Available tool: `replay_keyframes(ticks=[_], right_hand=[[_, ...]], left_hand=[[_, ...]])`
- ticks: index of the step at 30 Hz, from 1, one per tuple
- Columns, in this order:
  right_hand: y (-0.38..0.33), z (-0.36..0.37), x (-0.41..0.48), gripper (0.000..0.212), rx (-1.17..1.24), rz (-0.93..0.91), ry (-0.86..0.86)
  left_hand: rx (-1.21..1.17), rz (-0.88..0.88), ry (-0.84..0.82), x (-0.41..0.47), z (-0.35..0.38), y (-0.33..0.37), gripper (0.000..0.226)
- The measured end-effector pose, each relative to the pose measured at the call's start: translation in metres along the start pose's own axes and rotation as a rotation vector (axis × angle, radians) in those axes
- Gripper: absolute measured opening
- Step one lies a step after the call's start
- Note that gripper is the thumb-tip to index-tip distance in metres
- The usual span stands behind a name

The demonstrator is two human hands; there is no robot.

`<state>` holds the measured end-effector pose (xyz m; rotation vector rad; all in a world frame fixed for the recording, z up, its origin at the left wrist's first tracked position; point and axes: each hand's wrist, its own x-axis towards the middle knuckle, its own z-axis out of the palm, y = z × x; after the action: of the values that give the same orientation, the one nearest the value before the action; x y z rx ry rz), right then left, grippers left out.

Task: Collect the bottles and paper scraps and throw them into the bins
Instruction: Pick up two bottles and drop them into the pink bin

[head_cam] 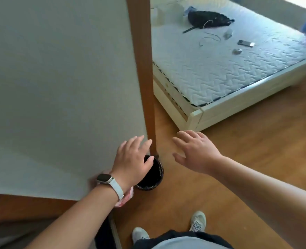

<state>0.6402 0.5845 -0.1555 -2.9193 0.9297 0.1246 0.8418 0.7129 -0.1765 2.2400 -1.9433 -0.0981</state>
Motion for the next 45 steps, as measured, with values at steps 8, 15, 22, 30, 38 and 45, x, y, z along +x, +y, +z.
replay_keyframes(ticks=[8,15,22,30,38,45], right_hand=[[0.145,-0.03,-0.089,0.059,-0.008,0.224,0.107],[0.237,-0.036,-0.155,0.056,0.026,0.404,0.221],[0.292,-0.037,-0.185,0.054,0.005,0.589,0.31],[0.346,-0.035,-0.16,0.051,-0.047,0.694,0.362],[0.428,-0.061,-0.092,0.054,-0.147,0.872,0.296],[0.481,-0.08,-0.033,0.055,-0.15,1.001,0.27]], left_hand=[[0.032,0.214,0.039,0.096,-0.006,0.143,0.055],[0.023,0.371,0.058,0.16,0.0,0.251,0.058],[0.065,0.518,0.05,0.215,0.0,0.308,0.06],[0.003,0.602,0.023,0.298,0.021,0.322,0.058],[-0.069,0.714,0.029,0.442,0.03,0.329,0.057],[-0.098,0.829,0.026,0.561,0.034,0.334,0.056]])
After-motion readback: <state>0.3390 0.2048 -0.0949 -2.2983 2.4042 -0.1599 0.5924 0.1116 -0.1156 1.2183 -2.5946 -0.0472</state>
